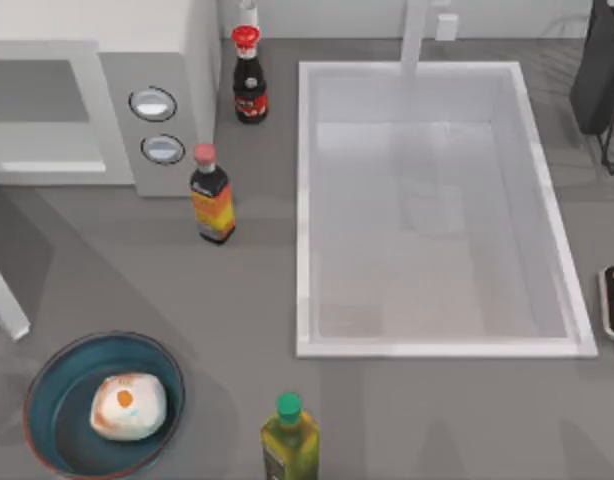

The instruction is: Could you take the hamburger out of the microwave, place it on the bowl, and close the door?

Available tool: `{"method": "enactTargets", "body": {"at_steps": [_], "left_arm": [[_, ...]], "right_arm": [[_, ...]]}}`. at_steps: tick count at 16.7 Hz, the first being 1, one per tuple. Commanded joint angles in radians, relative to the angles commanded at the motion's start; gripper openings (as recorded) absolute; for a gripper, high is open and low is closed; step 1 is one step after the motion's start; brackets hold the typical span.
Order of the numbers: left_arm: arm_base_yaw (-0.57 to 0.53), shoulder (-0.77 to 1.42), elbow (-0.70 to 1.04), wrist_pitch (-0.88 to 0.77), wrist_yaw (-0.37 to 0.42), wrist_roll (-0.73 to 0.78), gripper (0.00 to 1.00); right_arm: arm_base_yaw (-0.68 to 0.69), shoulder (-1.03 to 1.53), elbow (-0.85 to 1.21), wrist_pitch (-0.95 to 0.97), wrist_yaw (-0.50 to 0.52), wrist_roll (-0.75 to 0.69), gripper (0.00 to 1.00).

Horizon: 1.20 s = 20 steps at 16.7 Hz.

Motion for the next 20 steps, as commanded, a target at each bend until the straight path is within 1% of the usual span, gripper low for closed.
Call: {"method": "enactTargets", "body": {"at_steps": [2, 4, 9, 11, 14, 20], "left_arm": [[-0.088, -0.089, -0.080, 0.030, -0.048, -0.082, 0.00], [-0.135, -0.135, -0.126, 0.050, -0.081, -0.129, 0.00], [-0.141, -0.140, -0.132, 0.052, -0.084, -0.138, 0.00], [-0.175, -0.153, -0.141, 0.053, -0.110, -0.168, 0.00], [-0.292, -0.196, -0.169, 0.058, -0.186, -0.254, 0.00], [-0.586, -0.312, -0.241, 0.070, -0.378, -0.473, 0.00]], "right_arm": [[0.000, 0.000, 0.000, 0.000, 0.000, 0.000, 1.00], [0.000, 0.000, 0.000, 0.000, 0.000, 0.000, 1.00], [0.000, 0.000, 0.000, 0.000, 0.000, 0.000, 1.00], [0.000, 0.000, 0.000, 0.000, 0.000, 0.000, 1.00], [0.000, 0.000, 0.000, 0.000, 0.000, 0.000, 1.00], [0.000, 0.000, 0.000, 0.000, 0.000, 0.000, 1.00]]}}
